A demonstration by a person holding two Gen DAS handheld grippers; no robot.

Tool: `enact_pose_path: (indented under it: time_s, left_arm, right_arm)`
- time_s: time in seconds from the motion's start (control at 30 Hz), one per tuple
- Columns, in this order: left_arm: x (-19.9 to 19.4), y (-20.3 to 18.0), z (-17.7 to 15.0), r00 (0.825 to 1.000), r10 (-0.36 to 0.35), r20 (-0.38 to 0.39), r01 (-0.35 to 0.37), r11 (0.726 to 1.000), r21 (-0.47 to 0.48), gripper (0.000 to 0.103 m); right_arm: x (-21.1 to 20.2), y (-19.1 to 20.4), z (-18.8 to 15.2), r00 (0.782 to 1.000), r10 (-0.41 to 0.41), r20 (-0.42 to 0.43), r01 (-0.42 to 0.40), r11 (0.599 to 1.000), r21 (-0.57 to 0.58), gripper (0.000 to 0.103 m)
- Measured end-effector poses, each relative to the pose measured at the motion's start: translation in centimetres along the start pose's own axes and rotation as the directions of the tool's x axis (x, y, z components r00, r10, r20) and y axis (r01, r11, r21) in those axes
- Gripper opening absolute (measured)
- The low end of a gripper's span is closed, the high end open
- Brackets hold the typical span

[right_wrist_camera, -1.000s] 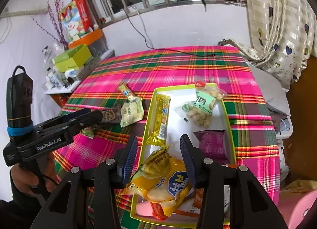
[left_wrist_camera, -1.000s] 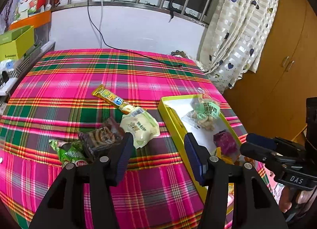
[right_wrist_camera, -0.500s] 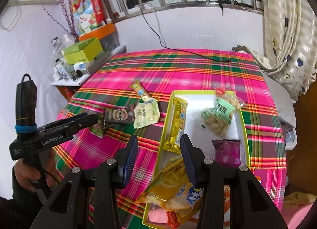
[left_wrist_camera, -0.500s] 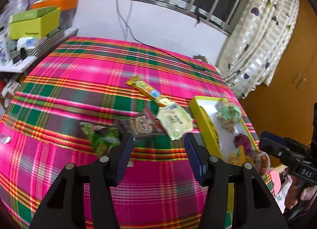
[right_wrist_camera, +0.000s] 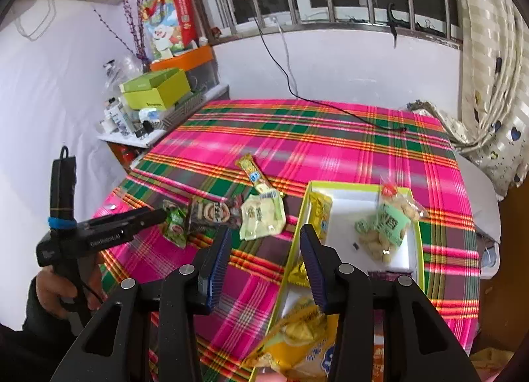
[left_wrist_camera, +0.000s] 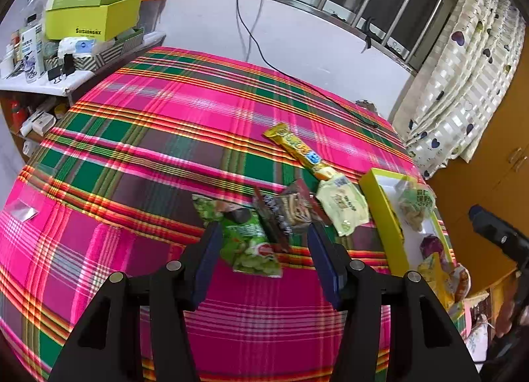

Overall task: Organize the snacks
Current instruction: 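Move both tools from the box toward the remaining loose snacks, then grasp green chip bag with left tool while right tool grasps gold stick snack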

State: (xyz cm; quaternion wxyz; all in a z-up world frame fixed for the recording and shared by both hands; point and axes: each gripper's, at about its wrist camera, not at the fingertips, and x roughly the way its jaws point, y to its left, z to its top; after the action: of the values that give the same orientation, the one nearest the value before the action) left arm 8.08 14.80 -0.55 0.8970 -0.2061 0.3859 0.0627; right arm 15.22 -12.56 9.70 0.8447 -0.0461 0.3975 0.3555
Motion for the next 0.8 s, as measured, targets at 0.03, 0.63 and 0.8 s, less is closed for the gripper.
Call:
enact_pose_path:
  time_s: [0.03,0.63,0.8]
  left_arm:
    - [0.0,0.3,0.0,1.000,0.002,-0.001,-0.002,1.000,-0.005,0.055]
    - [4.2,1.6,-1.2,0.996,0.006,-0.092,-0.009,1.000,-0.024,0.057]
    - [4.2,2.0,-1.3,0.998,-0.010,-0.068,0.007,1.000,-0.031,0.053]
  right_arm:
    - [0.1,0.2,0.2,1.000,-0.003,-0.002,0.003,1.000,-0.010,0.042]
    - [4.9,2.6,3.2,0.993,-0.029,-0.113,0.016,0.993,-0.118,0.042]
    - [7.5,2.8,4.4,0.986,-0.039,-0.164,0.016,0.990,-0.143,0.042]
